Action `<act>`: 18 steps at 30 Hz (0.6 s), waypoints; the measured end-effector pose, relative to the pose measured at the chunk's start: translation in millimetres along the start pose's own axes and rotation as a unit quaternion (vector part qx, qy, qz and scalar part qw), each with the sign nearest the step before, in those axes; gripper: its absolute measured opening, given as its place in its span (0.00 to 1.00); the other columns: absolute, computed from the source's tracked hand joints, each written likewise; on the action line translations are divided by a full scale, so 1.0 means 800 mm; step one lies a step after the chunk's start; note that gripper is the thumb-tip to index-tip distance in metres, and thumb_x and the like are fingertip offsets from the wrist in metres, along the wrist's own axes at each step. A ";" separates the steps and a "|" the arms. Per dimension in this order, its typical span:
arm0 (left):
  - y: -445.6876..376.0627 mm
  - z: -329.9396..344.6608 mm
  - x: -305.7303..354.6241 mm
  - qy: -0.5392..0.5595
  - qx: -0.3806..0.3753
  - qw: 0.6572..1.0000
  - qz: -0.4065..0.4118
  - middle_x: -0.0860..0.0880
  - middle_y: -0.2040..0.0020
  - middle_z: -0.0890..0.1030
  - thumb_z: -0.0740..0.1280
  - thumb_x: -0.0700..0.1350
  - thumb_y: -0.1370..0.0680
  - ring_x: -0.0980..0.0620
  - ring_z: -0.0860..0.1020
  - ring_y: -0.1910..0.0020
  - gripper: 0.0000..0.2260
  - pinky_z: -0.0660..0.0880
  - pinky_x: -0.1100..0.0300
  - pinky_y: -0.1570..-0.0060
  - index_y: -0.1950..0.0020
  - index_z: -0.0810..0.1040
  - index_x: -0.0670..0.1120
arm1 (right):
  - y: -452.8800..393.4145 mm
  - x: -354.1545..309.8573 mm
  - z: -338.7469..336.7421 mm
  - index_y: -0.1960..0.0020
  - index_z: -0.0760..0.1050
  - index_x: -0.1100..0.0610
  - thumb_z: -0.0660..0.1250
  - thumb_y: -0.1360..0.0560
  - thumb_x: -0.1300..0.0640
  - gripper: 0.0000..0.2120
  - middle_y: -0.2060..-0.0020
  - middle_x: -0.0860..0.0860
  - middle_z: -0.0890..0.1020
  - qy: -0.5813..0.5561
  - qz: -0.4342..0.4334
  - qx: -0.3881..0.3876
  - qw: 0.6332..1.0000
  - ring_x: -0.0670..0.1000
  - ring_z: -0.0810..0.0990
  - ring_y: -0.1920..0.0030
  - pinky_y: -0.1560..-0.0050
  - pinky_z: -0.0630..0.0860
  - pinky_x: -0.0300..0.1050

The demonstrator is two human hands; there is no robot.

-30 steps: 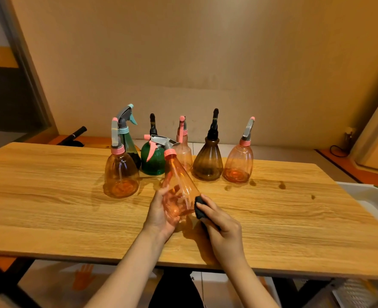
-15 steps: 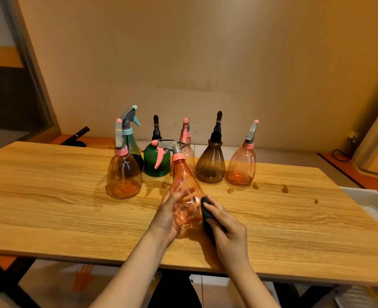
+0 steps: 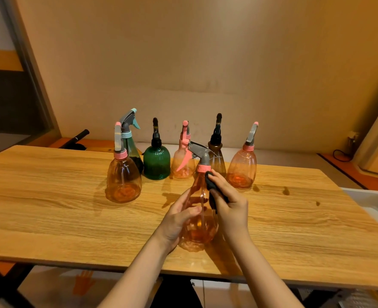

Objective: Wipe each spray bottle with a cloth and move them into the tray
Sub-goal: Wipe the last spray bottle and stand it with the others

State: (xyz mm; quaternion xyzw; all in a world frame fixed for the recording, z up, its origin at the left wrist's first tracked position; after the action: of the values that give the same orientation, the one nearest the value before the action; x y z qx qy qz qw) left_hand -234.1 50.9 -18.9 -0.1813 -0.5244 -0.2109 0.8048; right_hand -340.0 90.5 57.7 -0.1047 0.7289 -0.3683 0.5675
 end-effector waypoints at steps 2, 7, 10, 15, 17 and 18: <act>-0.001 -0.004 0.000 0.008 0.015 1.000 0.001 0.44 0.43 0.82 0.74 0.49 0.39 0.44 0.81 0.44 0.34 0.79 0.51 0.49 0.33 0.73 0.50 | 0.010 0.009 0.000 0.42 0.75 0.48 0.65 0.28 0.72 0.23 0.42 0.43 0.77 -0.002 0.019 -0.003 1.000 0.41 0.74 0.38 0.38 0.69 0.36; -0.003 -0.014 0.002 0.010 0.060 0.998 0.023 0.45 0.46 0.83 0.74 0.50 0.39 0.46 0.82 0.47 0.28 0.79 0.56 0.53 0.38 0.76 0.51 | 0.048 0.032 -0.007 0.45 0.76 0.43 0.66 0.29 0.74 0.27 0.44 0.37 0.77 0.001 0.073 -0.014 0.997 0.36 0.73 0.39 0.40 0.68 0.30; -0.003 -0.019 0.003 0.015 0.081 0.996 0.033 0.44 0.46 0.83 0.72 0.45 0.34 0.46 0.82 0.47 0.23 0.80 0.56 0.53 0.39 0.76 0.51 | 0.060 0.036 -0.011 0.46 0.76 0.41 0.66 0.29 0.74 0.28 0.47 0.27 0.76 0.011 0.087 -0.027 0.996 0.36 0.73 0.39 0.40 0.68 0.30; -0.001 -0.027 0.002 0.028 0.121 0.992 0.032 0.41 0.42 0.80 0.69 0.44 0.33 0.44 0.80 0.43 0.22 0.78 0.52 0.47 0.38 0.75 0.51 | 0.066 0.035 -0.009 0.45 0.75 0.41 0.67 0.29 0.73 0.28 0.47 0.25 0.74 0.024 0.096 -0.055 0.994 0.35 0.72 0.39 0.40 0.68 0.29; 0.001 -0.029 0.003 0.028 0.134 0.990 0.035 0.41 0.40 0.80 0.72 0.44 0.32 0.42 0.78 0.40 0.23 0.74 0.47 0.41 0.38 0.75 0.51 | 0.067 0.034 -0.010 0.46 0.76 0.40 0.67 0.29 0.74 0.28 0.46 0.27 0.75 0.021 0.102 -0.062 0.993 0.34 0.72 0.39 0.40 0.67 0.28; 0.002 -0.030 0.004 0.029 0.140 0.989 0.037 0.41 0.41 0.80 0.74 0.43 0.31 0.42 0.78 0.40 0.22 0.74 0.46 0.40 0.38 0.74 0.51 | 0.068 0.034 -0.010 0.46 0.76 0.40 0.67 0.29 0.74 0.29 0.46 0.30 0.75 0.021 0.105 -0.067 0.992 0.33 0.72 0.40 0.41 0.67 0.27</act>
State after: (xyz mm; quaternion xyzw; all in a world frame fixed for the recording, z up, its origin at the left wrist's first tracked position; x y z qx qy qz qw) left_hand -214.2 39.4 -25.1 -0.0794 -0.5182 -0.1106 0.8444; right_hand -341.8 117.3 2.4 -0.0574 0.7703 -0.2593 0.5797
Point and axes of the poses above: each hand's wrist, its own y-axis away from the middle knuckle, its own z-axis out of the palm, x = y × z, the point moved 9 cm from there along -y, towards the middle knuckle
